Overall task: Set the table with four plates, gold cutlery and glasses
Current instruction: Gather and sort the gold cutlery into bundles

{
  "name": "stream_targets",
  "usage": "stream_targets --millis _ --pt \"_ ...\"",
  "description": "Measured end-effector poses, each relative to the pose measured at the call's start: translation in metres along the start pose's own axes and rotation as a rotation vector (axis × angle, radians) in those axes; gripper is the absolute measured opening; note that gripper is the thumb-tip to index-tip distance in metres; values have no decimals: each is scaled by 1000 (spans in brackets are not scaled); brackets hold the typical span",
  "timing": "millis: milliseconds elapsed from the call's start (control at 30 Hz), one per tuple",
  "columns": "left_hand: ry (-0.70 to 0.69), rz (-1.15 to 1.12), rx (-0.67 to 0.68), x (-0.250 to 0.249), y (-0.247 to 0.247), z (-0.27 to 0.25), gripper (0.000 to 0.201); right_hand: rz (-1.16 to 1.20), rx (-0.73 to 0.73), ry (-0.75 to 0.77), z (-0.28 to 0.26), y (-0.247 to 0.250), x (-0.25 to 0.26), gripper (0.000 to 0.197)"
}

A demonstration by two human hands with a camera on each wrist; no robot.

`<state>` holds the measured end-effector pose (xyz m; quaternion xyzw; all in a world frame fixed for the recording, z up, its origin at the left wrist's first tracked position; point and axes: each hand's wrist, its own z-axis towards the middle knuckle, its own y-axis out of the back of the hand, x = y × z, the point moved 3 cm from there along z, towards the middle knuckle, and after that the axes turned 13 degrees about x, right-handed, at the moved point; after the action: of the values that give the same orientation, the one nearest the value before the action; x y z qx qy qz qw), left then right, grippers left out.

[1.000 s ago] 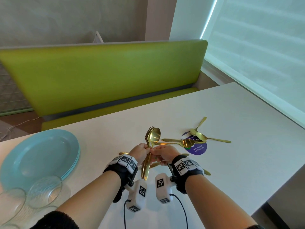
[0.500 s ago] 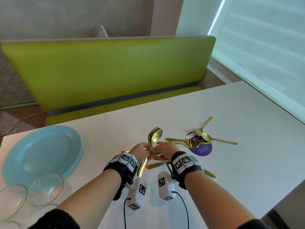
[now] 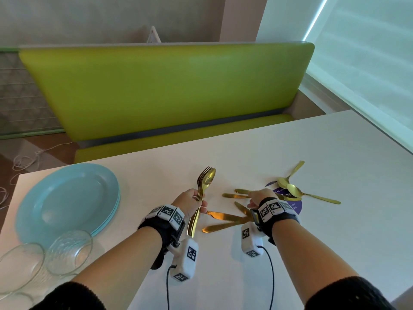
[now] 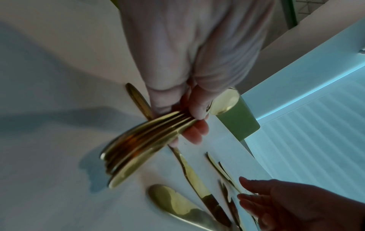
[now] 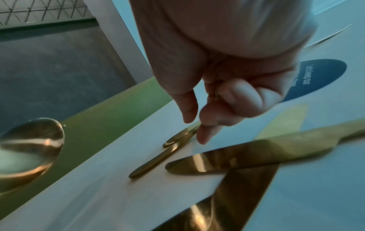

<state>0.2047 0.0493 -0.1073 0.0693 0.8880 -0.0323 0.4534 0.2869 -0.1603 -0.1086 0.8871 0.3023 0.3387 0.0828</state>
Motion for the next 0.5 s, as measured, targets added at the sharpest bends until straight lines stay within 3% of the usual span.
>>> stream_targets --millis 133,233,400,500 --pt "-6 -25 6 -1 -1 0 22 -27 -87 -78 -2 -4 4 39" --pt "-15 -57 -9 -2 -1 0 20 -275 -130 -67 -6 -12 9 41" --pt "-4 -45 -5 -4 1 -3 19 -202 -127 -74 -5 -20 5 38" --pt "4 -33 2 -6 2 -6 18 13 -93 -57 -5 -17 0 33"
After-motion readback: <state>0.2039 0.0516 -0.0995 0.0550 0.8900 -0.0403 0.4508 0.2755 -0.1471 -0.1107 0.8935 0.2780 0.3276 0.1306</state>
